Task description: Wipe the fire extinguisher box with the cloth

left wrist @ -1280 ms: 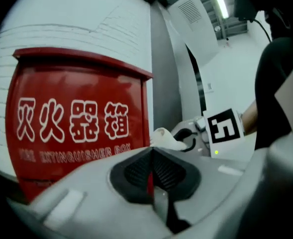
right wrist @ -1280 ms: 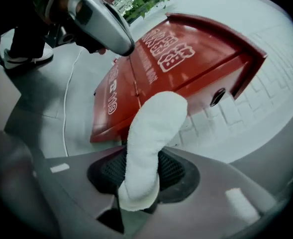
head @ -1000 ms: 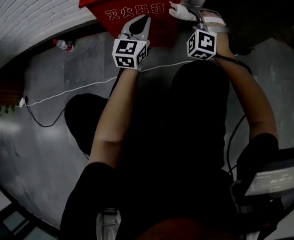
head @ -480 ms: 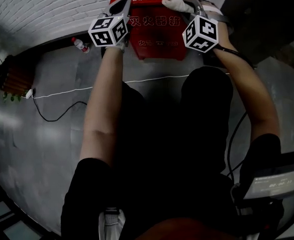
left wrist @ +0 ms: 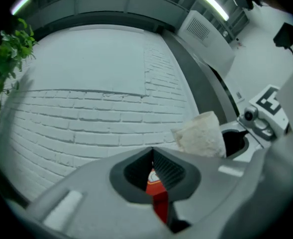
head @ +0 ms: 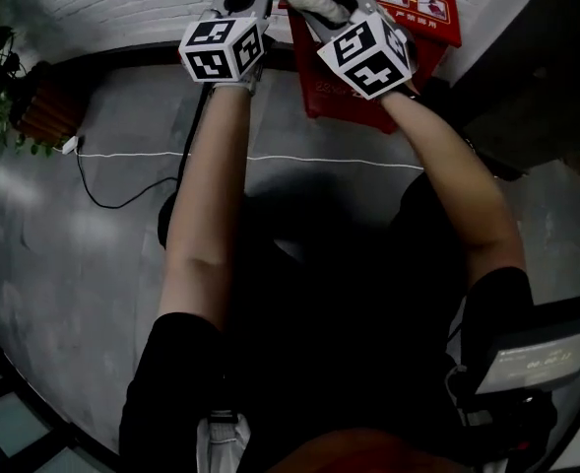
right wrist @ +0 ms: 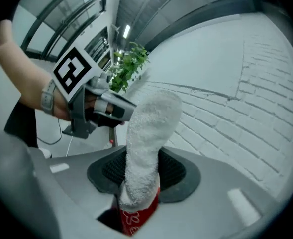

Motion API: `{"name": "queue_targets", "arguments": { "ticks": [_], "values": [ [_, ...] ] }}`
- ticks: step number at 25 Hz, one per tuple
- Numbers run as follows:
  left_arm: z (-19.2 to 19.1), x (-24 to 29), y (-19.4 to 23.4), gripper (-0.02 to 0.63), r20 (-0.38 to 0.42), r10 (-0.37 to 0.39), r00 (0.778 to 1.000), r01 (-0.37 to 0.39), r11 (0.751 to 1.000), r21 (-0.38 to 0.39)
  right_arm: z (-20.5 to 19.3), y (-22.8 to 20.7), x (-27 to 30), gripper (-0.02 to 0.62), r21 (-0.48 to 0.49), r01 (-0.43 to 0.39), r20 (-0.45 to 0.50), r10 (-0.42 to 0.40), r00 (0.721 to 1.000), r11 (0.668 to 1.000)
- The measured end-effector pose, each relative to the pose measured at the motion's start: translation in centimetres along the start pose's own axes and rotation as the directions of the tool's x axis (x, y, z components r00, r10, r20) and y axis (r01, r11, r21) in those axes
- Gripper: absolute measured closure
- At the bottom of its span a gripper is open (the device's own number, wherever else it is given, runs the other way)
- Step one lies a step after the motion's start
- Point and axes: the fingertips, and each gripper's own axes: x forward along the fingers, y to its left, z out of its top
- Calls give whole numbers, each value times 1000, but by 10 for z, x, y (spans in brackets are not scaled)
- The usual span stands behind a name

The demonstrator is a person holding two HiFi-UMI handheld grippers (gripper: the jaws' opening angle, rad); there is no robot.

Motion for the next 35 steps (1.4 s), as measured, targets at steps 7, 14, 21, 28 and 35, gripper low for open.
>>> {"name": "queue_targets", "arguments": {
  "ticks": [7,14,21,28,35],
  "values": [
    [-44,-6,75,606,-16,48,999,-49,998,-44,9,36,88,439,358,-7,101,-31,994,934],
    [-71,15,122,606,-13,19,1000,-20,999,-35,3,57,145,439,489,21,93,-76,993,872],
    [-113,37,138,606,-55,-85,995,84,996,-24,-23,71,191,440,757,29,78,-135,988,653],
    [-140,41,153,606,-94,-151,984,150,989,-13,-47,43,211,440,946,79,34,-338,941,315],
    [-145,48,153,606,-67,-211,975,208,977,-55,-61,29,224,442,988,73,-2,-467,884,134]
  ]
}}
